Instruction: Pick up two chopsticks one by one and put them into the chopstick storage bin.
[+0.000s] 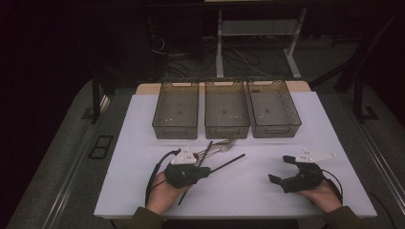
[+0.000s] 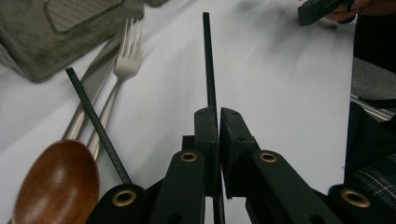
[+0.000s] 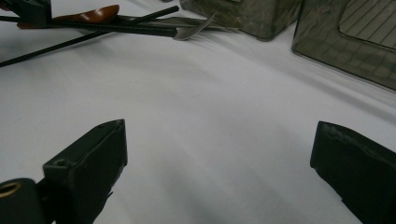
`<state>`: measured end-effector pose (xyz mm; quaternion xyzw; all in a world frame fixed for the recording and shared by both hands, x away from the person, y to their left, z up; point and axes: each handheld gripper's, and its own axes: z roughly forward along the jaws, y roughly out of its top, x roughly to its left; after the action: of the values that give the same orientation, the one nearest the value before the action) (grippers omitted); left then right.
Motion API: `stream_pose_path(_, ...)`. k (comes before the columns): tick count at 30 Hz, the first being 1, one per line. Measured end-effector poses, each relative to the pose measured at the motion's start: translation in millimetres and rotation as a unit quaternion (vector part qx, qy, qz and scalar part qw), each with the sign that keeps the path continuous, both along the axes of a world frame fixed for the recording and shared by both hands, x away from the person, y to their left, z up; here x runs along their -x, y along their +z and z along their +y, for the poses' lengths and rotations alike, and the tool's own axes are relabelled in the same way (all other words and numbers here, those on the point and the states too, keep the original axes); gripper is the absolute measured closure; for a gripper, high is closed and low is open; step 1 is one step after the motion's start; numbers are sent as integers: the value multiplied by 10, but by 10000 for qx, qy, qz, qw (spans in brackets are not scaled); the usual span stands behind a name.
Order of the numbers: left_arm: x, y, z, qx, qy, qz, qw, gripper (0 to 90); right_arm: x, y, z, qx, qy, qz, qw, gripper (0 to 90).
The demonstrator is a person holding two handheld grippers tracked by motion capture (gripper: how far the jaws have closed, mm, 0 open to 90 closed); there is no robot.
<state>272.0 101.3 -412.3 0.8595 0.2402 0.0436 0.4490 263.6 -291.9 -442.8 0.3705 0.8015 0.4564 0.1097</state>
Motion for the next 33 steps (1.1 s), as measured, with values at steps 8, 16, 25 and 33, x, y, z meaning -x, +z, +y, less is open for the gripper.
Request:
stream_pose_path(8,-61,85,51,133,-30,-40,9999,856,-4,3,-19,-6,-31,8,10000,33)
stream_pose_path(16,-196,174,92,169,-21,-63,9998,855,-2,8,-31,-15,-61,13,10000,33)
stream_pose_path(25,-360,223,144,152,-15,-49,9999,855,4,14,-57,-25,-108,14,9999,33)
stream_pose_path(33,-502,317,174,182,29,-111,9998,855,13,11,-71,-24,-153,9,9999,33)
